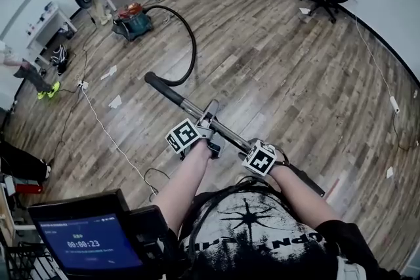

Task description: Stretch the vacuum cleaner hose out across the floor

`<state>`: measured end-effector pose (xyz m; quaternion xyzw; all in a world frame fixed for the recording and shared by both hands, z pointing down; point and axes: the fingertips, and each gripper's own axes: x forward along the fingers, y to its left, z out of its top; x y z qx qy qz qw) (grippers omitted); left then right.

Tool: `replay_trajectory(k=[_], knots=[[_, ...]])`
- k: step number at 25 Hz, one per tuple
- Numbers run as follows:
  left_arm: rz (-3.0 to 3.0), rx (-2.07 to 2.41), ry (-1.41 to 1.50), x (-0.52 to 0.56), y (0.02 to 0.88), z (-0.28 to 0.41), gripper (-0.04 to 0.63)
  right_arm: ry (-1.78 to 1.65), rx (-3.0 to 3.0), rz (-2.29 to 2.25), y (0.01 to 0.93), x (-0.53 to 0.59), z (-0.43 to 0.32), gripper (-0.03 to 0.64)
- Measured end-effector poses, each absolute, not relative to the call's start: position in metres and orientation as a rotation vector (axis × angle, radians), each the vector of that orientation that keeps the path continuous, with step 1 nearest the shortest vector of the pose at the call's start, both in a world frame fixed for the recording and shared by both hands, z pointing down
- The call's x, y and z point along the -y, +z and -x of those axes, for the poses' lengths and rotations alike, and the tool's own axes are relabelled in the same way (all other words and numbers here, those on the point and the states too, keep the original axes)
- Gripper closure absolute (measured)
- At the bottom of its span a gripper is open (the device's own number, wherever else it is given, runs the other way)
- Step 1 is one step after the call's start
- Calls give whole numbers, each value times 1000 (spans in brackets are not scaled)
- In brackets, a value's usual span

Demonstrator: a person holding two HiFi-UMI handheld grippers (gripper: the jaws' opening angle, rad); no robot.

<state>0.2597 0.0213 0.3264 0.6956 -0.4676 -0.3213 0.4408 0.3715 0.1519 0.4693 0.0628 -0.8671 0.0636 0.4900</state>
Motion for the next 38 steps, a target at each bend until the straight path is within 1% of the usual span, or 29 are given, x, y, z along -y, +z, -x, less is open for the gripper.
replay_trajectory(k=[7, 14, 19, 26, 33, 38], knots=[[-1720, 1107, -799, -69, 330, -255, 557, 171, 2077, -197, 469, -203, -366, 532], [-1692, 994, -759, -128, 364, -284, 557, 261, 2006, -267, 491, -277, -390, 534], [-1654, 936, -728, -157, 384, -323, 557, 331, 1956, -291, 500, -318, -425, 532], [-1672, 928, -717, -172, 377, -371, 557, 330, 1970, -312, 497, -333, -469, 532], [-1685, 972, -746, -194, 373, -455, 557, 283, 1995, -288, 497, -347, -558, 532], [-1669, 979, -767, -209, 387, -512, 557, 265, 1987, -270, 508, -360, -620, 531]])
